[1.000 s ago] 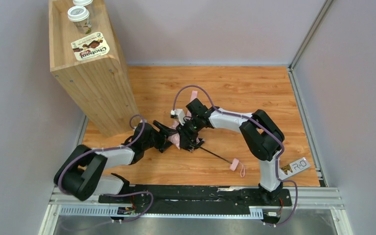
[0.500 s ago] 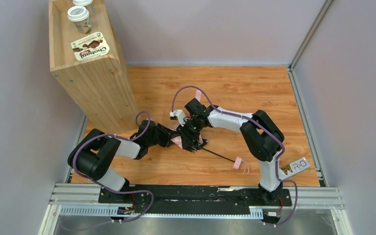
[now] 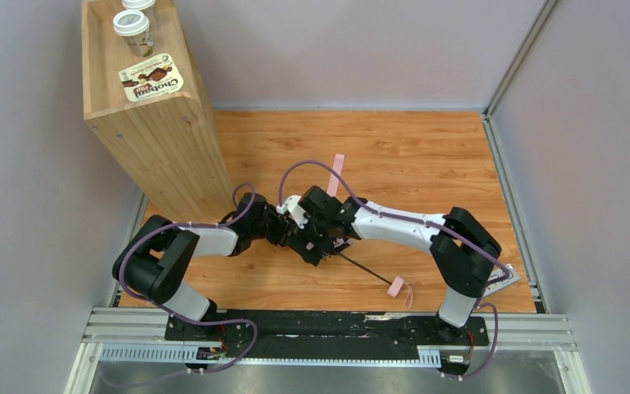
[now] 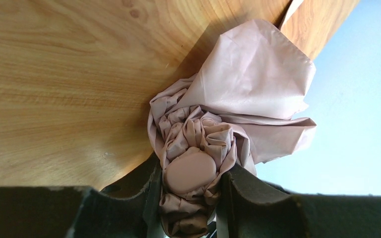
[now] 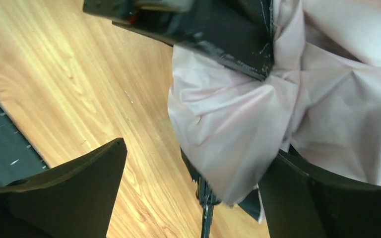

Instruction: Put away the umbrella

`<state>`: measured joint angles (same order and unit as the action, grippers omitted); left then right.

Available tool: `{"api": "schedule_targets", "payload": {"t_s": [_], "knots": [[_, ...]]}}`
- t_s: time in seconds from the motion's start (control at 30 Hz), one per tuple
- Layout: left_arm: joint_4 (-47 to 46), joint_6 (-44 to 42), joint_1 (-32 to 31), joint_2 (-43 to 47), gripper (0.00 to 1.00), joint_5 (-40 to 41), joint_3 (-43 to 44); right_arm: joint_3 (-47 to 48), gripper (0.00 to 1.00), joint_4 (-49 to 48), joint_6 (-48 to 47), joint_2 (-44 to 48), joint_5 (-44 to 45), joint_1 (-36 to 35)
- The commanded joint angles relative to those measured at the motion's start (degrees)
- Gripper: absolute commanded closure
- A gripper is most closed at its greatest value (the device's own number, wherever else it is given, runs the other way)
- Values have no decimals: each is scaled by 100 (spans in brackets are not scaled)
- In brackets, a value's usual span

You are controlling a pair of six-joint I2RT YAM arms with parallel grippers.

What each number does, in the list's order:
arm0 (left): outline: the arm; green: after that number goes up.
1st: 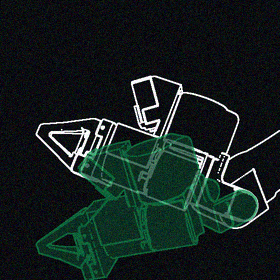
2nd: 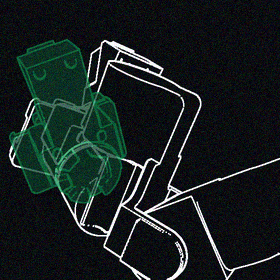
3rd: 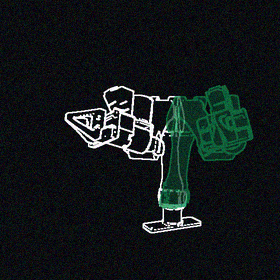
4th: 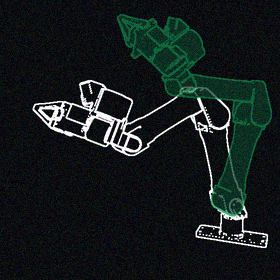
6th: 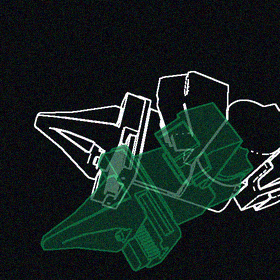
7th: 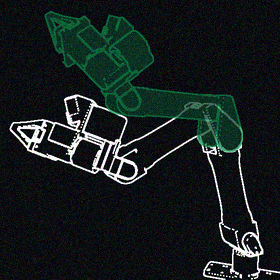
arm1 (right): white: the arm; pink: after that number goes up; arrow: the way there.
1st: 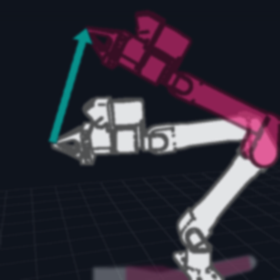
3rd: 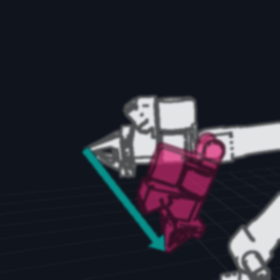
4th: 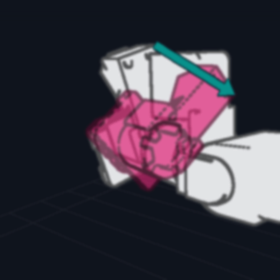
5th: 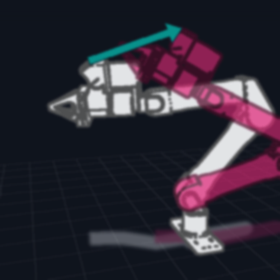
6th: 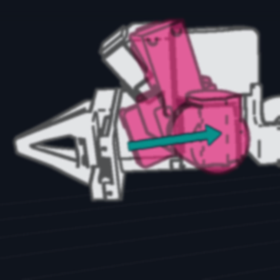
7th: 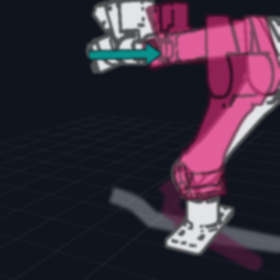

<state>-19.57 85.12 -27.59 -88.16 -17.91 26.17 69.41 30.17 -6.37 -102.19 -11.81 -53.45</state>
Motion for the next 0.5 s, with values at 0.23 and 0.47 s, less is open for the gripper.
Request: {"api": "schedule_targets", "payload": {"t_s": [0.23,0.47], "knots": [[3424,-602,123,-518,100,-397,740,3,3,-354,-523,-467,4300,-1211],[3610,-567,140,-492,100,-459,740,-130,45,-776,-620,-749,4355,-1133]]}}
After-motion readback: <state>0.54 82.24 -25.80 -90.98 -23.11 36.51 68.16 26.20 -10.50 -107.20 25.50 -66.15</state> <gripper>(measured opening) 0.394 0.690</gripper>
